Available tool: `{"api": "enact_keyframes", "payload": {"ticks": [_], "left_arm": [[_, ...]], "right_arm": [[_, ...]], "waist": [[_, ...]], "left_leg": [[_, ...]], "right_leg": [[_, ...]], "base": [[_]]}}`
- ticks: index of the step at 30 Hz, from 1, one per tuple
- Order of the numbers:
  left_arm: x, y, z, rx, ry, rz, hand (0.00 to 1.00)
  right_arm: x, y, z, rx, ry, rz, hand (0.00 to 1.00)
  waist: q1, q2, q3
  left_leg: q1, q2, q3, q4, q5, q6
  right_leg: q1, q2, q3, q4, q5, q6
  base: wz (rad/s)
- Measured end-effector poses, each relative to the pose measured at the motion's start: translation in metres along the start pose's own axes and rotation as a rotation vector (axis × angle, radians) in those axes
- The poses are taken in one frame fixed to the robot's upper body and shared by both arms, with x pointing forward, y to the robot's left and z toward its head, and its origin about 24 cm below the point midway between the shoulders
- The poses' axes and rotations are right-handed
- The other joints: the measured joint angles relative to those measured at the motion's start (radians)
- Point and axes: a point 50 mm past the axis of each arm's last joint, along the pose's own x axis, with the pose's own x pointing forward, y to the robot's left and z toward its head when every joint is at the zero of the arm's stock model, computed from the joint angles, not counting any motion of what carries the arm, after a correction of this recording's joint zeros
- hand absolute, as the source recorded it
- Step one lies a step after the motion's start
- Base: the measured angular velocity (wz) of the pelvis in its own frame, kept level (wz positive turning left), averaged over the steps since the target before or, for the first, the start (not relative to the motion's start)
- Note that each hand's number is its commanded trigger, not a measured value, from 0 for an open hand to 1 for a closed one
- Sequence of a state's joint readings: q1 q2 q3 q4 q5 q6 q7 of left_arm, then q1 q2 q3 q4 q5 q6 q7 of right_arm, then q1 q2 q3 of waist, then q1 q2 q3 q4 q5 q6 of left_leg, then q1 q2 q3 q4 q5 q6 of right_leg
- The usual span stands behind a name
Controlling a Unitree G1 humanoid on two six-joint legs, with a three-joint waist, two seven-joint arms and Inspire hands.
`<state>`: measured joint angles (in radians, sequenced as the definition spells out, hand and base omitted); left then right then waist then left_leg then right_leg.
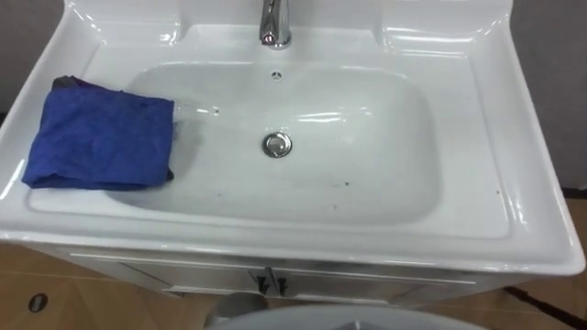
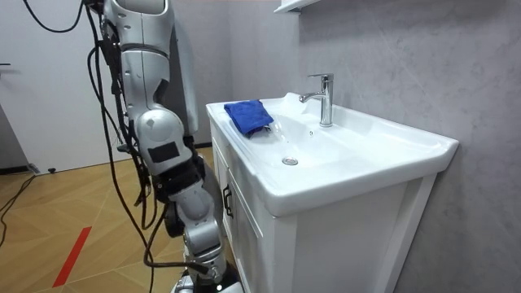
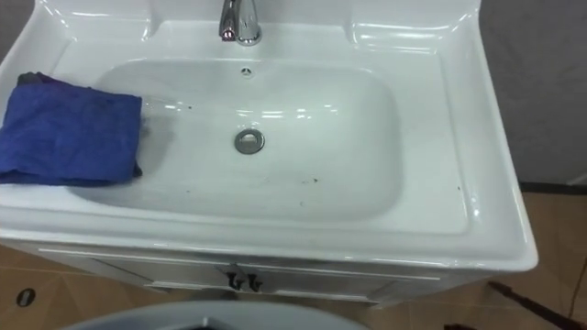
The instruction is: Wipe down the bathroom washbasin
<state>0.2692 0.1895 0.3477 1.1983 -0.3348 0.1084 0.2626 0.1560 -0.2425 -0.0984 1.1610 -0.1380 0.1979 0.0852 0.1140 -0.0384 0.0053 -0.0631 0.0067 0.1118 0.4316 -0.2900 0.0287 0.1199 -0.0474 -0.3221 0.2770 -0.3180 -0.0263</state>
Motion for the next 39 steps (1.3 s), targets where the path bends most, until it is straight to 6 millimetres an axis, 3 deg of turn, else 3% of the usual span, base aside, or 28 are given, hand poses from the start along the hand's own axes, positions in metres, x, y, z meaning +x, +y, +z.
{"api": "enact_keyframes", "payload": {"ticks": [11, 20, 28, 39], "left_arm": [[0.0, -0.003, -0.002, 0.134, 0.011, -0.033, 0.0], [-0.002, -0.015, 0.008, 0.216, -0.016, -0.073, 0.0], [-0.003, -0.018, 0.005, 0.247, -0.006, -0.109, 0.0], [-0.004, -0.023, 0.002, 0.277, 0.013, -0.179, 0.0]], "right_arm": [[0.0, 0.008, -0.004, -0.024, 0.021, 0.015, 0.0], [0.0, 0.011, -0.012, -0.054, 0.049, 0.019, 0.0], [0.0, 0.011, -0.016, -0.071, 0.061, 0.018, 0.0], [0.0, 0.011, -0.017, -0.091, 0.078, 0.015, 0.0]], "waist": [[-0.002, 0.0, -0.0014], [-0.012, 0.011, -0.0028], [-0.055, 0.019, -0.0016], [-0.057, 0.03, -0.0017]], "left_leg": [[-0.013, -0.004, 0.023, 0.014, -0.027, 0.038], [0.006, -0.005, 0.042, 0.015, -0.036, 0.058], [0.008, -0.014, 0.048, 0.014, -0.035, 0.072], [0.006, -0.022, 0.049, 0.014, -0.037, 0.091]], "right_leg": [[-0.02, -0.014, 0.019, 0.016, 0.021, 0.036], [-0.012, -0.022, 0.02, 0.037, 0.042, 0.057], [-0.019, -0.032, 0.021, 0.052, 0.046, 0.063], [-0.034, -0.04, 0.02, 0.074, 0.054, 0.074]], "base": [[-0.08], [-0.07], [-0.02], [0.0]]}}
